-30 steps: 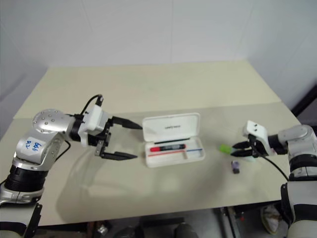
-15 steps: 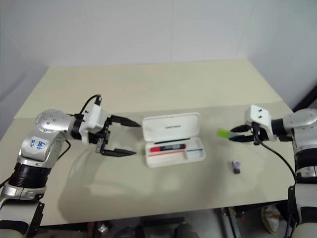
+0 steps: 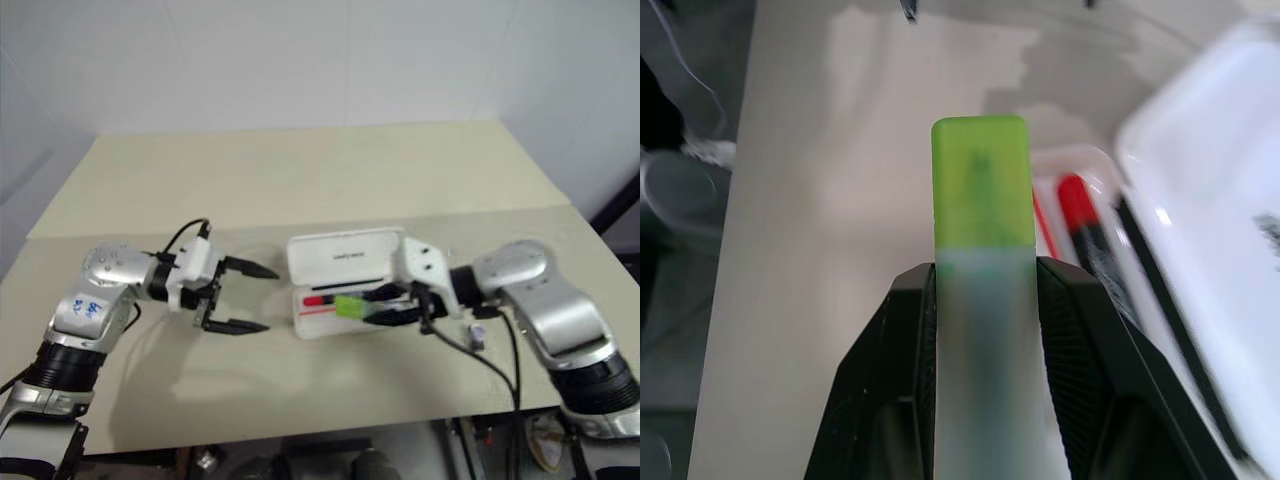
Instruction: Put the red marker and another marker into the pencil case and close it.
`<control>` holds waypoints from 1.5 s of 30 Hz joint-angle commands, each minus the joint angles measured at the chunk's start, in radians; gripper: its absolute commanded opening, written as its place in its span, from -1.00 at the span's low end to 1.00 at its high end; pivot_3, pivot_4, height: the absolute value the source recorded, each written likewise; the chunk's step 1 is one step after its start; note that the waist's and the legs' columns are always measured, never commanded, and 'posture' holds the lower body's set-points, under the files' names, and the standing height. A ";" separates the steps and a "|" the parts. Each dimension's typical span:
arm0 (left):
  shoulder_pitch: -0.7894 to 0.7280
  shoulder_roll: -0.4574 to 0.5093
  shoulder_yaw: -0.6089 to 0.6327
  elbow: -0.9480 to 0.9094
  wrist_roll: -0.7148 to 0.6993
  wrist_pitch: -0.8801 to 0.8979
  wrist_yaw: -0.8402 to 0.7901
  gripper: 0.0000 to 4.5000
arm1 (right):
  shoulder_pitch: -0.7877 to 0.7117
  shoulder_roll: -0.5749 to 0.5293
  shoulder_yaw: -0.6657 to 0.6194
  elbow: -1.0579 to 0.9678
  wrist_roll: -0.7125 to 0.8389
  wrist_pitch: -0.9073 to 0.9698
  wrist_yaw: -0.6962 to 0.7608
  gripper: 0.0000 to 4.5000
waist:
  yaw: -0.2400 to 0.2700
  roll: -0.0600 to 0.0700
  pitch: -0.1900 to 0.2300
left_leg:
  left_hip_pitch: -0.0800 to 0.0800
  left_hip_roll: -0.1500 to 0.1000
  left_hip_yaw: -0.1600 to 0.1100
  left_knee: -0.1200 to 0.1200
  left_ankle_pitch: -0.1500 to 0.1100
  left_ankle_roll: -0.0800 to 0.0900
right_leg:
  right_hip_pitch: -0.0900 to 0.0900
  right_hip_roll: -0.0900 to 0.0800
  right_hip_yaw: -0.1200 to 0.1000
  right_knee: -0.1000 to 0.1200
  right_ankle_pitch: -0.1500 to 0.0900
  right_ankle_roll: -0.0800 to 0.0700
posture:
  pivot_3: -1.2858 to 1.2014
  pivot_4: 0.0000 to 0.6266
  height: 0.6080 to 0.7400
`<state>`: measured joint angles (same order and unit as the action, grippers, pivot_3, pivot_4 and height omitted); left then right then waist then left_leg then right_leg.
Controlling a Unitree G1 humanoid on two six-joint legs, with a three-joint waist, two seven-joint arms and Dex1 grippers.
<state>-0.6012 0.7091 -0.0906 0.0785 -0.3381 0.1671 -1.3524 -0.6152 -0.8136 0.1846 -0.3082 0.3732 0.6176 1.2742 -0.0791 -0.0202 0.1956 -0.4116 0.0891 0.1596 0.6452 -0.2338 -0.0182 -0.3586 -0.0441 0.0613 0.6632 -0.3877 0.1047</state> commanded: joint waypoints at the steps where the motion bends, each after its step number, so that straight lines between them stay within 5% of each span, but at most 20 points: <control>1: 0.021 0.017 0.015 -0.016 0.001 -0.012 -0.003 1.00 | -0.061 0.045 0.060 -0.013 -0.023 -0.012 -0.017 -0.51 | -0.001 0.000 0.000 | -0.001 0.000 0.000 0.000 0.000 0.000 | -0.001 0.000 0.000 0.000 0.000 0.000 | 0.03 -0.52 1.00; 11: 0.095 0.071 0.037 -0.043 0.008 -0.012 0.006 1.00 | -0.192 0.161 0.238 0.179 -0.158 -0.173 0.043 -0.51 | -0.002 -0.001 0.000 | -0.011 0.000 0.001 0.003 0.000 0.000 | -0.011 0.003 -0.001 0.002 0.000 0.000 | 0.03 -0.52 1.00; 35: 0.168 0.087 0.078 -0.195 -0.016 0.081 0.085 1.00 | -0.280 0.257 0.264 0.495 -0.303 -0.371 0.117 -0.51 | -0.005 -0.003 0.001 | -0.011 0.001 0.003 0.004 0.002 0.000 | -0.016 0.003 0.001 0.011 -0.001 -0.001 | 0.03 -0.52 1.00; 45: 0.144 0.086 0.071 -0.173 -0.012 0.075 0.078 1.00 | -0.310 0.280 0.212 0.474 -0.288 -0.363 0.095 0.98 | -0.005 -0.003 0.001 | -0.011 0.001 0.003 0.004 0.002 0.000 | -0.016 0.003 0.001 0.011 -0.001 -0.001 | 0.03 -0.52 1.00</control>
<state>-0.4372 0.7834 -0.0401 -0.0759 -0.3299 0.2496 -1.2701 -0.8965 -0.5367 0.4491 0.2029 0.0613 0.2564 1.3745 -0.0839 -0.0233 0.1964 -0.4226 0.0897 0.1624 0.6490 -0.2321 -0.0178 -0.3744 -0.0408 0.0624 0.6741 -0.3884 0.1039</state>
